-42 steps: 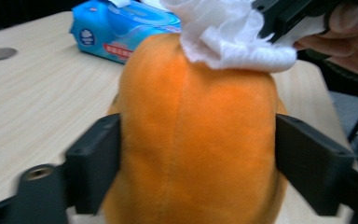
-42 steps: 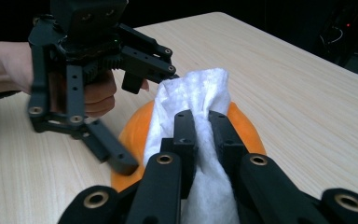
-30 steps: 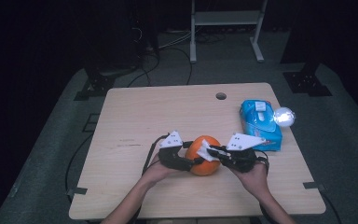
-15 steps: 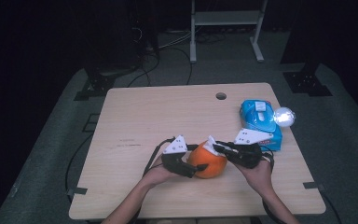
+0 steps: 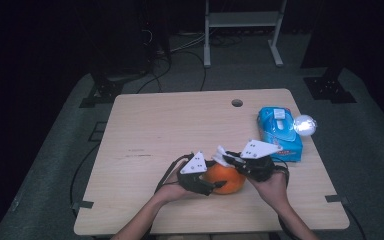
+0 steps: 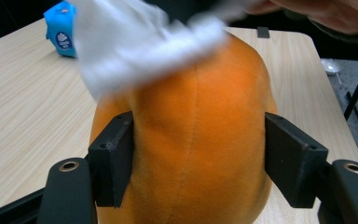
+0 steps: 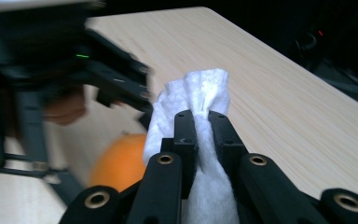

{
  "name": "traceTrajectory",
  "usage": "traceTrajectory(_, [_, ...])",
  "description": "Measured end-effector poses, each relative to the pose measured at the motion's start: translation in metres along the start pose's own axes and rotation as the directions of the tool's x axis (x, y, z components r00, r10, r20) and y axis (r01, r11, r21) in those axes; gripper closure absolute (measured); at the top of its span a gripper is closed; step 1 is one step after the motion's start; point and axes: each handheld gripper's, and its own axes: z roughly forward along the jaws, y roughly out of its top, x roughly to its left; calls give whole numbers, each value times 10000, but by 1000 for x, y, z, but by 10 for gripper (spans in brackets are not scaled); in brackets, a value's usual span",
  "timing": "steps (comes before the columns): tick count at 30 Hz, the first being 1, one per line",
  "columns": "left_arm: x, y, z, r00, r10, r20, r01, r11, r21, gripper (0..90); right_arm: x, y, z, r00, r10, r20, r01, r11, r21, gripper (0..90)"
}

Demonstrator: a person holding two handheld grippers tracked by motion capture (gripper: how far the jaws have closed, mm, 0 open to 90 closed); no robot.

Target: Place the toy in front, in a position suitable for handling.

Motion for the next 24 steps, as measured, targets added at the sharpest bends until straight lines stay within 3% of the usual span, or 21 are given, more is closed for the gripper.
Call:
traceTrajectory(2, [1, -1, 0, 10000, -8, 25, 8, 10000, -17, 304, -12, -7, -4, 9988, 483, 56, -483, 9988, 38, 820])
traceTrajectory(4, [-2, -1, 2, 9999, 90, 57, -89, 9999, -126, 293, -18, -13, -6, 9948, 992, -243, -994, 9950, -89, 820])
traceTrajectory(5, [-5, -1, 3, 9994, 335, 94, -334, 9994, -114, 289, -19, -15, -6, 9933, 1094, -365, -1099, 9939, -103, 820])
traceTrajectory(7, [-8, -1, 4, 9980, 626, 90, -626, 9980, -46, 284, -16, -15, -4, 9928, 1079, -524, -1082, 9941, -31, 819])
traceTrajectory(10, [-7, -1, 3, 9973, 730, 126, -730, 9973, -4, 285, -15, -12, -2, 9937, 968, -567, -967, 9953, 47, 818])
traceTrajectory(13, [-9, -2, 4, 9963, 843, 176, -842, 9964, -26, 285, -19, -13, 0, 9882, 1331, -761, -1330, 9911, 58, 817])
traceTrajectory(17, [-16, -1, 7, 9873, 1574, 233, -1578, 9873, 159, 296, -20, -12, 5, 9884, 1353, -696, -1341, 9907, 227, 818])
traceTrajectory(20, [-13, 0, 6, 9942, 1072, 97, -1073, 9942, 107, 298, -19, -13, 6, 9909, 1221, -569, -1205, 9923, 296, 818])
traceTrajectory(24, [-6, -2, 3, 9978, 647, 154, -647, 9979, 41, 301, -25, -17, 2, 9863, 1526, -631, -1516, 9882, 206, 817])
